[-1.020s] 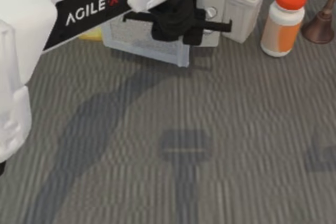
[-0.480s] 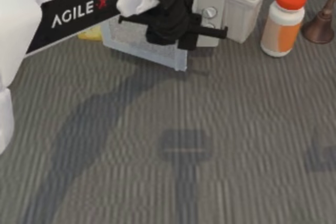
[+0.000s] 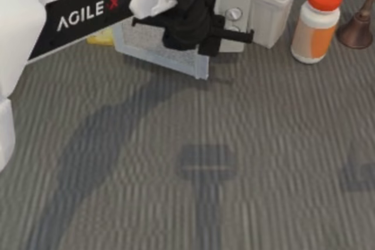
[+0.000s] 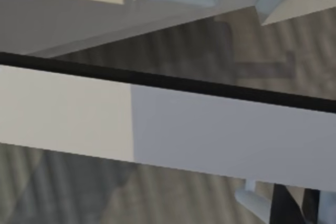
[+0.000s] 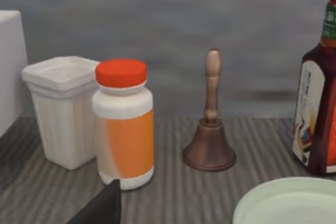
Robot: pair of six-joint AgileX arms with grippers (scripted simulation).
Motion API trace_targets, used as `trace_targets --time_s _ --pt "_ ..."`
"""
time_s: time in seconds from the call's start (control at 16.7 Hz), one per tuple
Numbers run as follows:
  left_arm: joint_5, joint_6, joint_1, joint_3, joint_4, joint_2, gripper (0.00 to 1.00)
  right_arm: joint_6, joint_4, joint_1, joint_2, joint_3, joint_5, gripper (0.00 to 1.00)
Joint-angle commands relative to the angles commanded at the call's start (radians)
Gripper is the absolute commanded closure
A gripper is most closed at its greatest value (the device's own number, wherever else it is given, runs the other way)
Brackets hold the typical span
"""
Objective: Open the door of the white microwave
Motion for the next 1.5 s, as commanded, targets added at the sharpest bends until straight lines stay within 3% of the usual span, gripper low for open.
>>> trace_targets --time_s 0.72,1.26,1.5 --pt "0.0 0.0 0.0 0.0 0.0 0.0 1.0 0.0 0.0 0.0 0.0 0.0 0.0 0.0" --pt "0.061 0.111 0.021 -0.137 0.063 -0.09 1.0 0.0 0.0 0.0 0.0 0.0 0.0 0.0" --pt "0.063 0.115 0.022 -0.141 0.065 -0.092 1.0 0.0 0.0 0.0 0.0 0.0 0.0 0.0"
